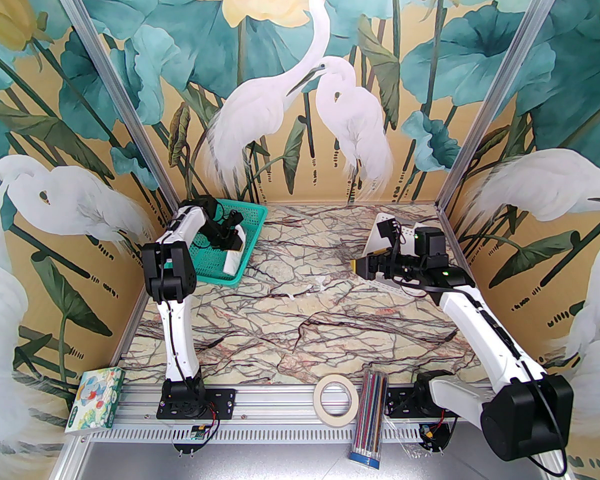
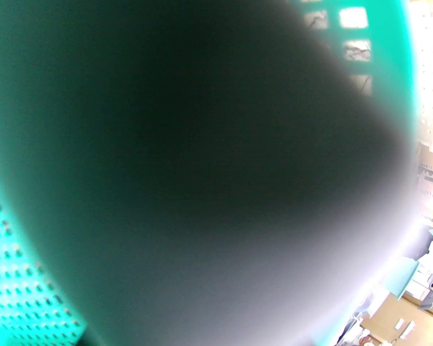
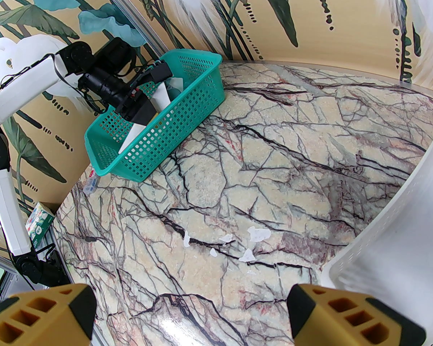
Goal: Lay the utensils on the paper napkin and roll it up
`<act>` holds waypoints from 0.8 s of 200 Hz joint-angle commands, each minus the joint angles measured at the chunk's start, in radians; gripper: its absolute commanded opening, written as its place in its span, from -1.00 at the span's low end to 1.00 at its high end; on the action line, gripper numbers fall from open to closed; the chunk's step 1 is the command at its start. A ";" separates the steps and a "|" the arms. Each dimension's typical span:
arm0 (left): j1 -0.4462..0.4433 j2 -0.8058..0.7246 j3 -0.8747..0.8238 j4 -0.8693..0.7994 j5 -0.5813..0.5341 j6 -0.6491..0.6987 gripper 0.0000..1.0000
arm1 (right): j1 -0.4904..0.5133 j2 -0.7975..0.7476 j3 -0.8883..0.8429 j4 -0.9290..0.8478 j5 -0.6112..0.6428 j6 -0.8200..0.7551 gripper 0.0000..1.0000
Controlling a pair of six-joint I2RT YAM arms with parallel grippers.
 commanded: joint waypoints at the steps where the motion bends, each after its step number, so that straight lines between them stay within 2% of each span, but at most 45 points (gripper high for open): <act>1: -0.005 0.030 -0.005 -0.032 0.040 0.024 -1.00 | -0.005 -0.015 -0.009 0.012 -0.017 -0.009 0.91; 111: -0.011 0.089 -0.065 -0.027 0.097 0.029 -1.00 | -0.006 -0.001 -0.009 0.015 -0.025 -0.007 0.91; 160: -0.010 0.071 -0.081 -0.008 0.101 0.028 -0.43 | -0.005 0.005 -0.006 0.010 -0.020 -0.010 0.90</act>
